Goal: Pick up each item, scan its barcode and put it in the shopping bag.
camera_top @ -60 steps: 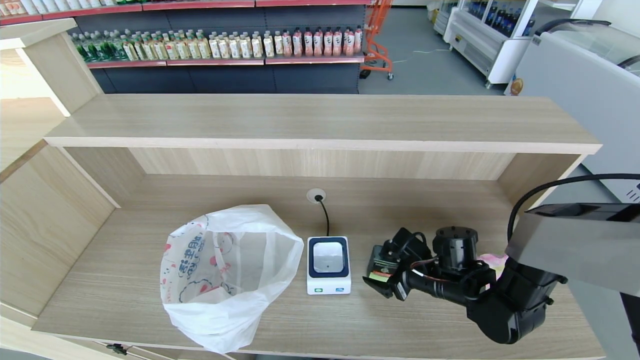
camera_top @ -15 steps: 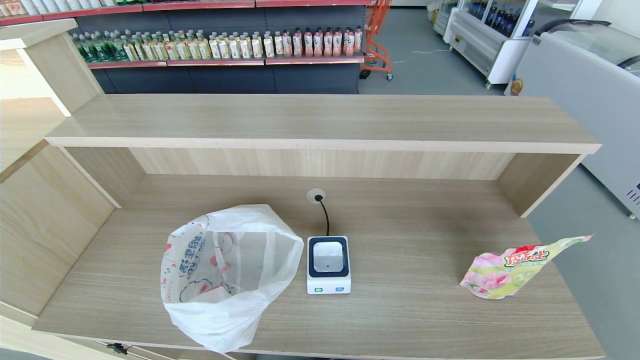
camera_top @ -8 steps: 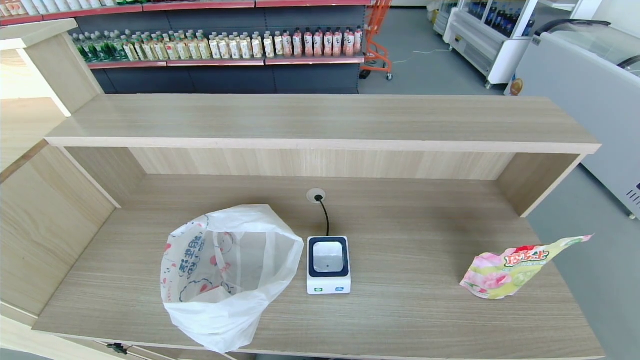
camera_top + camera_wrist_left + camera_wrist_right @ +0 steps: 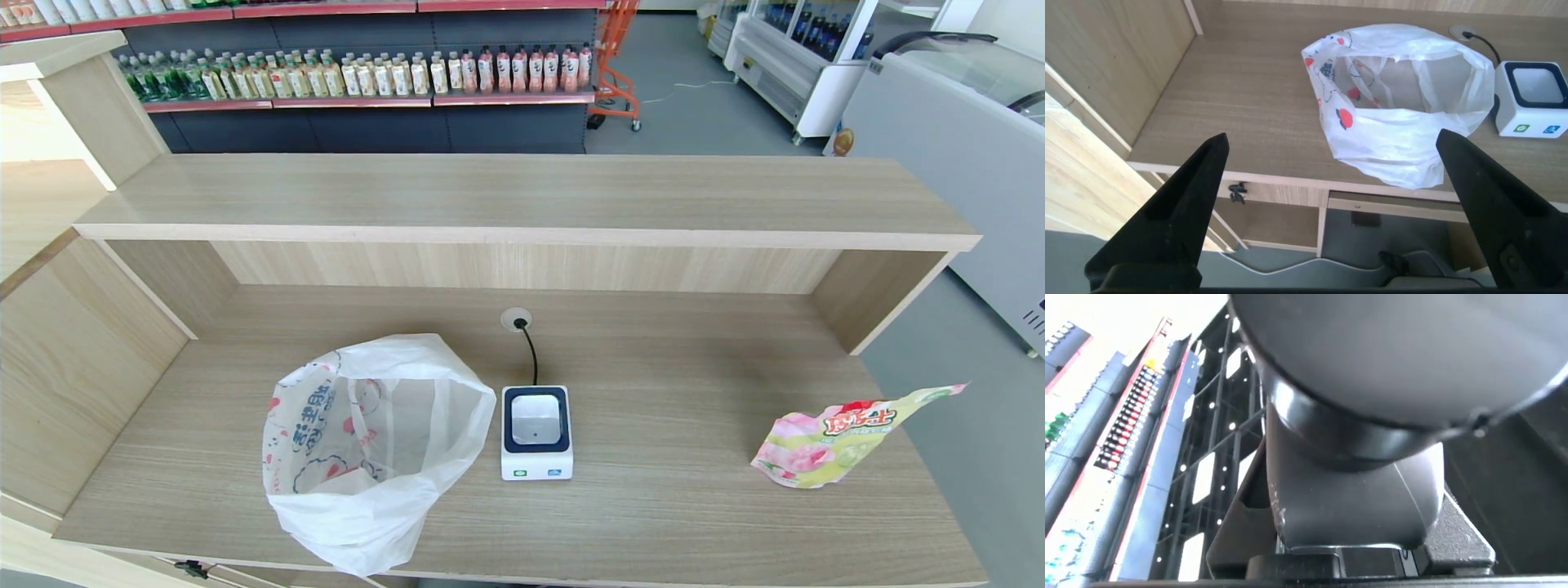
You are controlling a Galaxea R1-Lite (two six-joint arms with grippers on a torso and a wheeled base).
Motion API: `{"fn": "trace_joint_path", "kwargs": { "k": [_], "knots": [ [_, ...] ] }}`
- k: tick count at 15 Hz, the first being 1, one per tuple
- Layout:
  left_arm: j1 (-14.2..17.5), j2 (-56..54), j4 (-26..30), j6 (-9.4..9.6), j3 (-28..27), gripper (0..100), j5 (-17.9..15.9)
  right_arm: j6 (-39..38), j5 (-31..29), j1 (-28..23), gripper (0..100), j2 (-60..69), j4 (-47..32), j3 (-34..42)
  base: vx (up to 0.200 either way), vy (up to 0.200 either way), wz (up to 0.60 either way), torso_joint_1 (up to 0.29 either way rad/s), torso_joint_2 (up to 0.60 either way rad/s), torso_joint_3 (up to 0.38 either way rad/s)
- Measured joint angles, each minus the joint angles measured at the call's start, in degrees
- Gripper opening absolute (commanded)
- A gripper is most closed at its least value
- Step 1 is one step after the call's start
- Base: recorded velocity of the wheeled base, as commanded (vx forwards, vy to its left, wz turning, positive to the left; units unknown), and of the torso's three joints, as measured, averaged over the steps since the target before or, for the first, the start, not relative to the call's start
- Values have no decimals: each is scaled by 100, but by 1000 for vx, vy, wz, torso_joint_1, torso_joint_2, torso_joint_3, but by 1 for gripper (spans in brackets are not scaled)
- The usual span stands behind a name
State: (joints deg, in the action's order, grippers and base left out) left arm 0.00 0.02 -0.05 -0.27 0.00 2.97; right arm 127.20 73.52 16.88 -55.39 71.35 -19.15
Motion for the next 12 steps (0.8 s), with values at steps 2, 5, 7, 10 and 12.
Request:
{"fn": "trace_joint_path", "kwargs": {
  "k": [2, 5, 7, 10, 12],
  "knots": [
    [0, 0, 0, 2, 0, 100, 0, -26, 43, 11, 0, 24, 0, 0, 0, 0, 0, 0, 0, 0],
    [0, 0, 0, 0, 0, 100, 0, -197, 54, 41, 0, 33, 2, 0, 0, 0, 0, 0, 0, 0],
    [0, 0, 0, 2, 0, 100, 0, -272, 55, 45, 0, 38, 4, 0, 0, 0, 0, 0, 0, 0],
    [0, 0, 0, 0, 0, 100, 0, -516, -211, -2, 0, 41, -130, -6, 0, 0, 0, 0, 0, 0],
    [0, 0, 0, -2, 0, 100, 0, -1287, -1399, -208, 0, 20, -800, -20, 0, 0, 0, 0, 0, 0]
  ]
}}
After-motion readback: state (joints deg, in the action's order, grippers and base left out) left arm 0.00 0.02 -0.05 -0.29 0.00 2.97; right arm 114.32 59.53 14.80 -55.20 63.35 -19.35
